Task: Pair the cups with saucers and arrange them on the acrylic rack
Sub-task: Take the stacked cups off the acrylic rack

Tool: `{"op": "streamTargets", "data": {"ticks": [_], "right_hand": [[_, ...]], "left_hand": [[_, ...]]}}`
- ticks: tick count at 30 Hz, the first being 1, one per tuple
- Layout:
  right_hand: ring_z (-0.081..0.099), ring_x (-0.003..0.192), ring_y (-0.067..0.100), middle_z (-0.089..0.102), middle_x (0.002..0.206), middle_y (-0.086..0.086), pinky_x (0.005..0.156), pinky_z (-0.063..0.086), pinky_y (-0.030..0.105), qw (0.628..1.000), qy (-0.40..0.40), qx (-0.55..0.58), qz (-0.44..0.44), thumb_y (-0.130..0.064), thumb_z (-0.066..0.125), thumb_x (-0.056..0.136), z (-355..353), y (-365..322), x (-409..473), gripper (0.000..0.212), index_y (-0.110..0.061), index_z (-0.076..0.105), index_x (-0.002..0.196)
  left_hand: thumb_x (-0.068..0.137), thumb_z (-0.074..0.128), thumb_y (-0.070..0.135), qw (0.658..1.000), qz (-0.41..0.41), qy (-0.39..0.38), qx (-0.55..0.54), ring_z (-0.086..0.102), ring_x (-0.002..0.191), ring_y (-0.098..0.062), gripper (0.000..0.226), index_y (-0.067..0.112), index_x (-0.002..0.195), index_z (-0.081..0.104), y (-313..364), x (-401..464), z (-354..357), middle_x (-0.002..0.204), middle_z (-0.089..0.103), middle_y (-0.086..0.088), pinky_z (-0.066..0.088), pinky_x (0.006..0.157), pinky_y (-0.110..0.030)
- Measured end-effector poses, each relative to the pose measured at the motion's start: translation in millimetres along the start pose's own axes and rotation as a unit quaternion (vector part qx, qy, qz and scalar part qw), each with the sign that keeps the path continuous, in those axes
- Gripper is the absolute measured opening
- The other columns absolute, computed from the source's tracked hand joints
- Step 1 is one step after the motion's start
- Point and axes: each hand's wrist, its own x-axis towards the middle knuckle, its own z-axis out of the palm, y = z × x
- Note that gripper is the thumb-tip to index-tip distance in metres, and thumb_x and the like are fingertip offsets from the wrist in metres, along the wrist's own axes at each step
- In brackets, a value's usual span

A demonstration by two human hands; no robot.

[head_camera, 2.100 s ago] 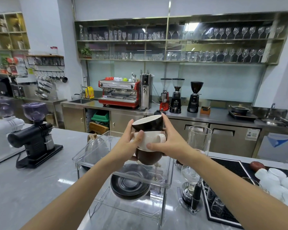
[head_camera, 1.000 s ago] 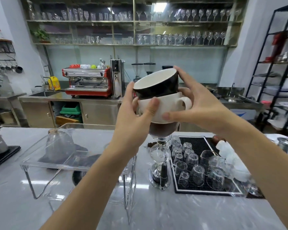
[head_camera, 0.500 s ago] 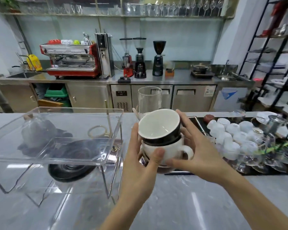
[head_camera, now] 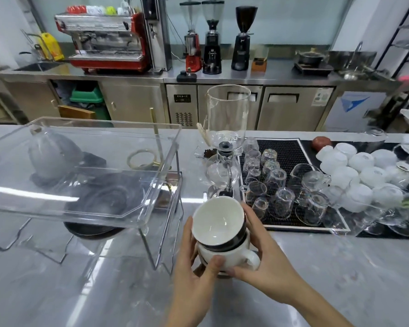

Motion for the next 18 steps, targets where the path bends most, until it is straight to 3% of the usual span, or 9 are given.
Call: {"op": "streamTargets", "data": {"ticks": [3, 5, 9, 14, 18], "right_hand": [[0.049, 0.131, -0.003, 0.045, 0.145, -0.031, 0.092, 0.05, 0.014, 1.0, -0.005, 0.006, 0.012, -0.026, 0.092, 0.066, 7, 11, 5, 0.11, -0.056, 0.023, 0.146], [0.048, 0.132, -0.002, 0.043, 0.147, -0.031, 0.094, 0.048, 0.013, 1.0, -0.01, 0.008, 0.021, -0.031, 0.092, 0.066, 10, 17, 8, 0.11, -0.056, 0.022, 0.147], [0.045, 0.135, 0.0, 0.042, 0.15, -0.024, 0.098, 0.049, 0.018, 0.999, -0.015, -0.005, 0.029, -0.031, 0.093, 0.067, 14, 27, 13, 0.11, -0.05, 0.021, 0.149], [0.046, 0.137, 0.007, 0.043, 0.152, -0.014, 0.103, 0.049, 0.036, 0.999, -0.023, -0.029, 0.027, -0.03, 0.093, 0.067, 16, 36, 19, 0.112, -0.041, 0.021, 0.152], [0.044, 0.138, 0.008, 0.04, 0.153, -0.015, 0.106, 0.045, 0.042, 0.999, -0.028, -0.034, 0.024, -0.029, 0.093, 0.067, 14, 38, 23, 0.113, -0.045, 0.02, 0.151]], "left_hand": [[0.065, 0.082, 0.049, 1.0, -0.008, 0.005, 0.013, 0.052, 0.134, -0.003, 0.099, 0.043, 0.151, 0.035, -19, -1, -3, 0.148, 0.053, 0.019, 0.054, 0.082, -0.014], [0.066, 0.081, 0.044, 1.0, -0.01, 0.01, 0.018, 0.051, 0.135, -0.005, 0.098, 0.04, 0.152, 0.035, -29, -2, -4, 0.151, 0.051, 0.015, 0.054, 0.082, -0.014], [0.064, 0.082, 0.042, 0.999, -0.025, 0.023, 0.005, 0.053, 0.133, -0.005, 0.095, 0.049, 0.147, 0.036, -42, -1, -6, 0.153, 0.049, 0.008, 0.055, 0.083, -0.017], [0.065, 0.082, 0.045, 0.999, -0.023, 0.037, 0.006, 0.051, 0.133, 0.0, 0.09, 0.065, 0.14, 0.037, -52, 1, -9, 0.153, 0.049, 0.012, 0.056, 0.084, -0.02], [0.064, 0.085, 0.061, 0.999, -0.016, 0.043, 0.005, 0.049, 0.135, 0.0, 0.094, 0.061, 0.144, 0.035, -57, 6, -9, 0.152, 0.048, 0.018, 0.054, 0.087, -0.016]]}}
